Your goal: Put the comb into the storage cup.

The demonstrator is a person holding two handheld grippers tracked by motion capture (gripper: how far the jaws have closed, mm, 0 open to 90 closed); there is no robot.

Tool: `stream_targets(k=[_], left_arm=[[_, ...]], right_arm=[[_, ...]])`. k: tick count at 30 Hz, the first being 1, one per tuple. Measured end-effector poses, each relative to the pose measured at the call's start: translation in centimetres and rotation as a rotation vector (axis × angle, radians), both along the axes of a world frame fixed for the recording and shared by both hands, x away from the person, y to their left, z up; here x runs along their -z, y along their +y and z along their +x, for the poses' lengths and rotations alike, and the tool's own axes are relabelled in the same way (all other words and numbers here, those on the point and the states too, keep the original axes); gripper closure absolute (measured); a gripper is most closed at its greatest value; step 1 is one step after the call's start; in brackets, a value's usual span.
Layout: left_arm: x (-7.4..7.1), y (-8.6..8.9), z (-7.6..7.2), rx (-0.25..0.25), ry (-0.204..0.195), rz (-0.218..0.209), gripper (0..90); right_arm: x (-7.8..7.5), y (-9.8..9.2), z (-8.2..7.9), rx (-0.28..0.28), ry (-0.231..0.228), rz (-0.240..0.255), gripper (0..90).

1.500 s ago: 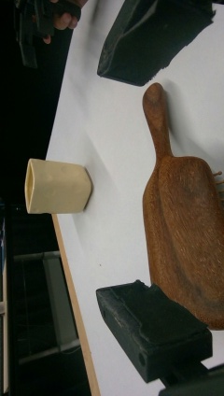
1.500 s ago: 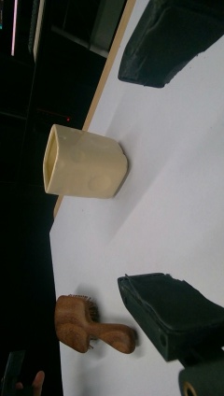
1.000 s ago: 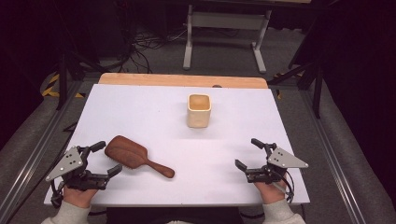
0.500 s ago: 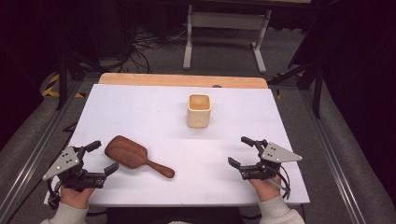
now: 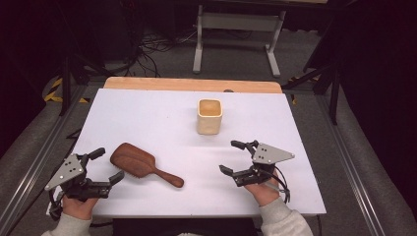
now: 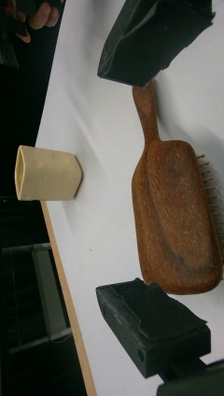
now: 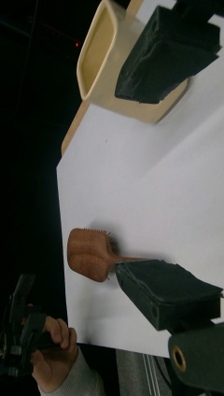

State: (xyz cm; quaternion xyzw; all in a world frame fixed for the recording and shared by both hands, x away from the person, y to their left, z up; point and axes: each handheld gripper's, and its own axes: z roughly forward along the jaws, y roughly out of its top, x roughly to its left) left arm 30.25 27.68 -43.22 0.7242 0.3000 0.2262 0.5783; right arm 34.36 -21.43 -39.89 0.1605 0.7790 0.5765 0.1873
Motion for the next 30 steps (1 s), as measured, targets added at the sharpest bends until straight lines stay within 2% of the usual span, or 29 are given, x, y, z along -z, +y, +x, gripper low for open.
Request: stream_targets(k=[5,8,13,17,25,30], left_arm=[[0.1,0.1,0.0,-0.01,-0.004,-0.006,1.2],[0.1,0.2,-0.1,-0.013,-0.006,-0.004,1.2],[0.2,0.2,-0.1,-0.014,-0.005,-0.001,1.3],[0.2,0.3,-0.2,-0.011,-0.008,0.012,1.3],[0.4,0.6,-0.6,-0.035,-0.006,0.009,1.3],[0.4,0.7,-0.6,-0.031,-0.006,0.013,1.3]], right_arm=[[-0.3,1.8,0.3,-0.045,-0.004,-0.023,16.8],[-0.4,2.8,0.6,-0.086,-0.006,-0.033,22.2],[-0.6,4.3,1.0,-0.133,0.013,-0.038,23.9],[-0.8,5.6,1.3,-0.168,0.015,-0.043,24.2],[-1.0,8.4,2.0,-0.234,0.022,-0.055,24.4],[-1.0,9.9,2.3,-0.267,0.027,-0.066,24.8]])
